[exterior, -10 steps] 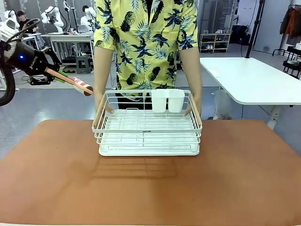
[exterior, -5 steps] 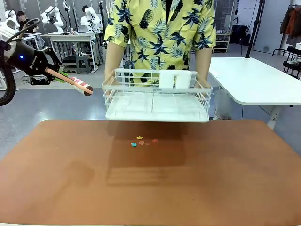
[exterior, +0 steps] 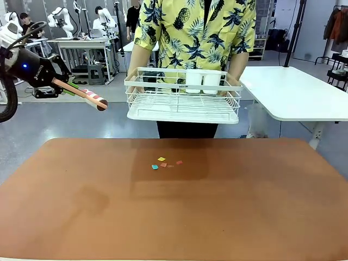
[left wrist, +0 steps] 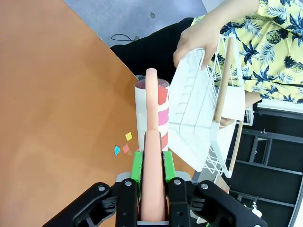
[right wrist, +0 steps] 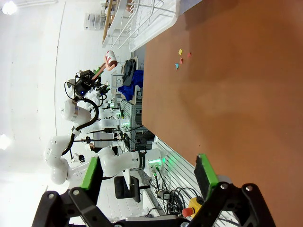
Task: Clean the table.
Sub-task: Clean the table with the Lint Roller when the human lifts the Dish drying rack.
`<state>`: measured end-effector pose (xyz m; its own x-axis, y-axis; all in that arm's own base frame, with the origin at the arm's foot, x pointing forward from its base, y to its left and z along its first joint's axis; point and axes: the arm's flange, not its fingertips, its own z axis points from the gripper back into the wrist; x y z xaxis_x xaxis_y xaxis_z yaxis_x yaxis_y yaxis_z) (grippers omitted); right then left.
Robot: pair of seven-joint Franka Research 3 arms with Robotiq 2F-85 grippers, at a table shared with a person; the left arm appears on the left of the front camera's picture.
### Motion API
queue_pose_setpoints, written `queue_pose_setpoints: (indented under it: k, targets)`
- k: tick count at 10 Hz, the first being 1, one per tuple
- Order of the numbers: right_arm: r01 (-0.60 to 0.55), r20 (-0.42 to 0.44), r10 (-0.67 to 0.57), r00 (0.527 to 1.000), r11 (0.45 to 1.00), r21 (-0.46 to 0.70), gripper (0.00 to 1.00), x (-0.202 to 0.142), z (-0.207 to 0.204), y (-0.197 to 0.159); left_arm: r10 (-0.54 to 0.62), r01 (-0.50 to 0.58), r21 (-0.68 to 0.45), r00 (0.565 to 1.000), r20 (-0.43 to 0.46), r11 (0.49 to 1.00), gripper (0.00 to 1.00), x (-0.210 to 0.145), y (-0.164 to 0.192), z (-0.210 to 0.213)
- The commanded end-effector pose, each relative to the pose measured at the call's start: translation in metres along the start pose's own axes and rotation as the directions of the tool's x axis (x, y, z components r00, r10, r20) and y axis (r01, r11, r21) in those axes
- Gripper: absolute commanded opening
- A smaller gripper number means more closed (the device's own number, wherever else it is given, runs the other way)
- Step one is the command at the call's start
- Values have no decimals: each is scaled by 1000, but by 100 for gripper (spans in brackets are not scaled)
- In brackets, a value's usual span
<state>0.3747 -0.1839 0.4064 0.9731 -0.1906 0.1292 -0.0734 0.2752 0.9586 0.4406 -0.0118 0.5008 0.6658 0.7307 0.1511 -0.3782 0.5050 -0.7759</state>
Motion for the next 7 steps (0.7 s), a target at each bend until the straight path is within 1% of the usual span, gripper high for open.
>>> queue_pose_setpoints:
  k: [1, 5, 6, 7]
  targets:
    - [-7, 0, 7, 1000, 1000, 7, 100, 0, 1, 2, -1, 1, -1, 1000, 0, 1000, 12, 0, 0, 1]
    - [-7, 0, 7, 1000, 1000, 7, 100, 0, 1, 2, -1, 1, -1, 1000, 0, 1000, 12, 0, 0, 1]
    - [-7, 0, 7, 1000, 1000, 7, 100, 0, 1, 2, 0, 0, 0, 1000, 0, 1000, 21, 0, 0, 0]
    - [-7, 0, 7, 1000, 1000, 7, 100, 0, 1, 2, -75, 74, 8, 997, 35, 997, 21, 8, -6, 7]
